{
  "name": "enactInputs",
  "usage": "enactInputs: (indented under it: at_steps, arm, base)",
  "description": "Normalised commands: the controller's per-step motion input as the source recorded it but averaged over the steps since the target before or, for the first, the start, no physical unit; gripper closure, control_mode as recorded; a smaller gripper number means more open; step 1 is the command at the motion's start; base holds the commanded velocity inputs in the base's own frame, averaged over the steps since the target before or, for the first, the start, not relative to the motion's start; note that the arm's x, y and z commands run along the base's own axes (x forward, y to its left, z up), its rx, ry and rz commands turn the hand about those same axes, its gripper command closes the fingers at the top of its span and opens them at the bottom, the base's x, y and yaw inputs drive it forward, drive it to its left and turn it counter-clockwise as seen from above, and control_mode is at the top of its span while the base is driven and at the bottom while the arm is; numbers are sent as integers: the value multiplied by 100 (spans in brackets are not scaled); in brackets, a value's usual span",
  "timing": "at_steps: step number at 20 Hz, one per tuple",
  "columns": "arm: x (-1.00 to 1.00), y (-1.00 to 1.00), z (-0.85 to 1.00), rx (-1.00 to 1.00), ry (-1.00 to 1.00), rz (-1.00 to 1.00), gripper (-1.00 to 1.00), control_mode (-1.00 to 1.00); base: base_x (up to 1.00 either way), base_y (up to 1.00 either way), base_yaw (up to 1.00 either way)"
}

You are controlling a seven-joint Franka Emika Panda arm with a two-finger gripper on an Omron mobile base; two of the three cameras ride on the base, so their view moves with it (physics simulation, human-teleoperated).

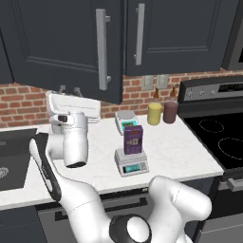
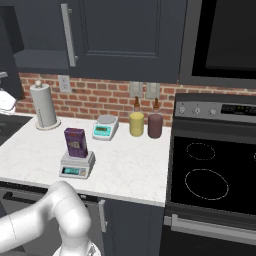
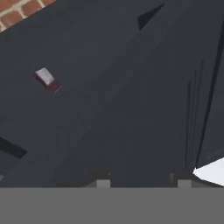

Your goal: Pick the cereal and place it on the digital scale for weighing, and close the cabinet.

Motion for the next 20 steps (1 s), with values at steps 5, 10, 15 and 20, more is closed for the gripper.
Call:
enactInputs:
  at_steps: [5, 10, 15, 20]
  arm:
    - [23, -36, 47, 29, 2, -2, -100, -100]
    - [27, -18, 52, 16, 9, 0, -100, -100]
    - [34, -20, 45, 12, 17, 0, -100, -100]
    - [56, -32, 15, 8, 19, 0, -100, -100]
  base:
    - [0, 0, 0]
    - [0, 0, 0]
    - [0, 0, 0]
    - [0, 0, 0]
